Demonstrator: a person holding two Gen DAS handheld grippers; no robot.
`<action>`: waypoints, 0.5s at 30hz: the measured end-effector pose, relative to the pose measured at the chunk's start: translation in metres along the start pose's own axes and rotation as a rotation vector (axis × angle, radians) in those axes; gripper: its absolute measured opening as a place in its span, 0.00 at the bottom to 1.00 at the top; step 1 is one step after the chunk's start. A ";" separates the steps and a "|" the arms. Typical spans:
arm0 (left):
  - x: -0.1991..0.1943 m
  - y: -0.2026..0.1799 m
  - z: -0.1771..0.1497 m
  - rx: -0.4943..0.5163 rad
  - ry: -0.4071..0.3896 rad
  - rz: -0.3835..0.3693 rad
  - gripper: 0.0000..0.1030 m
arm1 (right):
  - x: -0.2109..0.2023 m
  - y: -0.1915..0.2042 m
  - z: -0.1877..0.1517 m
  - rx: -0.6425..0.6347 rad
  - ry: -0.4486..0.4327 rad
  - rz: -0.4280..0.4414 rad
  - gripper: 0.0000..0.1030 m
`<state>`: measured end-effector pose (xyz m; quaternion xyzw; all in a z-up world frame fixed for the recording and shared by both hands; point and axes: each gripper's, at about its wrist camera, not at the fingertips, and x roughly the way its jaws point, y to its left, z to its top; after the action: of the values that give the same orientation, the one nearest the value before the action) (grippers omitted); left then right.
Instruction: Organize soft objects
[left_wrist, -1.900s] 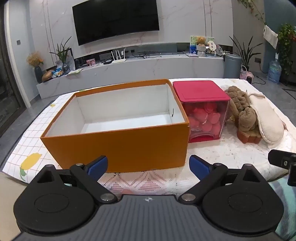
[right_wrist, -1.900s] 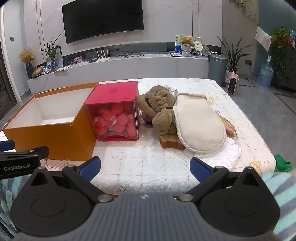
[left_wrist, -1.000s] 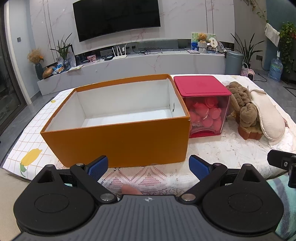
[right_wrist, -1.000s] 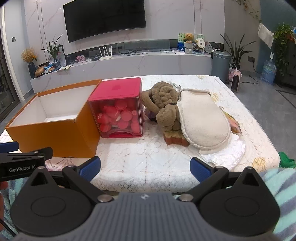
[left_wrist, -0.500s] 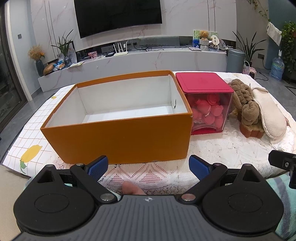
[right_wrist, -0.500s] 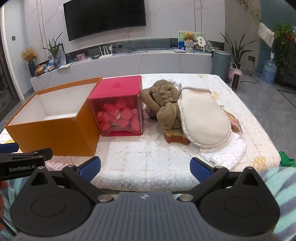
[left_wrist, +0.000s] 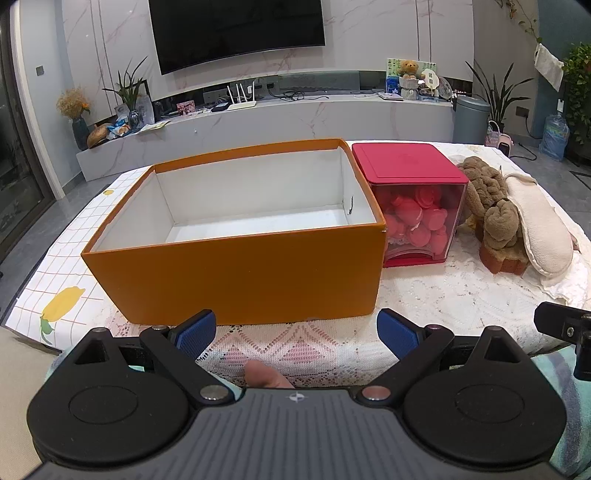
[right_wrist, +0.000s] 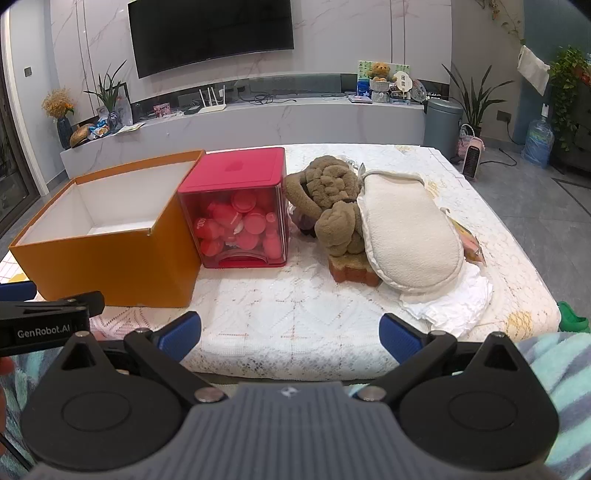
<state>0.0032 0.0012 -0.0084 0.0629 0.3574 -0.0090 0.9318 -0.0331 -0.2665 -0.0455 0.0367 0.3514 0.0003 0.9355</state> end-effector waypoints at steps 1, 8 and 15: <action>0.000 0.000 0.000 0.000 0.000 0.000 1.00 | 0.000 0.000 0.000 0.001 0.001 0.000 0.98; 0.001 -0.001 -0.001 0.000 0.005 0.004 1.00 | 0.001 0.000 0.000 0.001 0.005 0.001 0.98; 0.001 -0.001 -0.001 0.002 0.010 0.007 1.00 | 0.002 0.000 -0.001 0.002 0.004 0.002 0.98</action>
<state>0.0031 0.0001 -0.0105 0.0651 0.3620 -0.0059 0.9299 -0.0322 -0.2660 -0.0473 0.0381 0.3533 0.0008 0.9347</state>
